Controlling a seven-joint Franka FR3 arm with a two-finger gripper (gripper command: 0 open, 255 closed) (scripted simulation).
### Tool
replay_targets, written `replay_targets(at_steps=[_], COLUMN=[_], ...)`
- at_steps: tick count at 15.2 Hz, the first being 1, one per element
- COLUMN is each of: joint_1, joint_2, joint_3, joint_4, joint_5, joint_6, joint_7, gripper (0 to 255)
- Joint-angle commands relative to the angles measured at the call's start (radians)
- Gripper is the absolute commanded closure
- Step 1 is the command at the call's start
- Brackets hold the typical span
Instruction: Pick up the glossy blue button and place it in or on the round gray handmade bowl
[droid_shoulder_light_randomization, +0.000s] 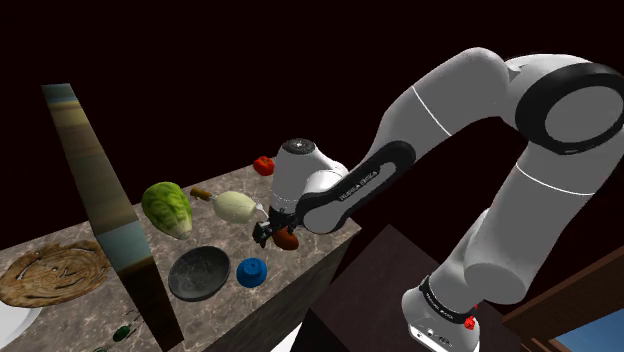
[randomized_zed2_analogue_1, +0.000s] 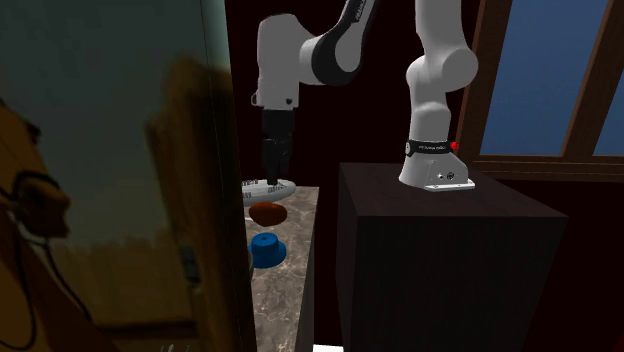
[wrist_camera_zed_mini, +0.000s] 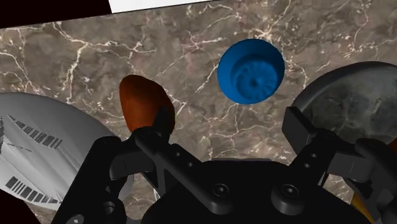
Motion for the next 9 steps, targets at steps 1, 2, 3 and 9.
replay_targets(at_steps=[1, 2, 3, 9], joint_1=[0.03, 0.051, 0.073, 0.185], joint_2=[0.092, 0.135, 0.178, 0.383], joint_3=[-0.023, -0.04, -0.059, -0.15], joint_4=[0.041, 0.067, 0.095, 0.246], joint_5=[-0.083, -0.117, -0.147, -0.244], joint_6=[0.045, 0.059, 0.071, 0.122], joint_7=[0.079, 0.113, 0.143, 0.25], gripper=[0, 0, 0, 0])
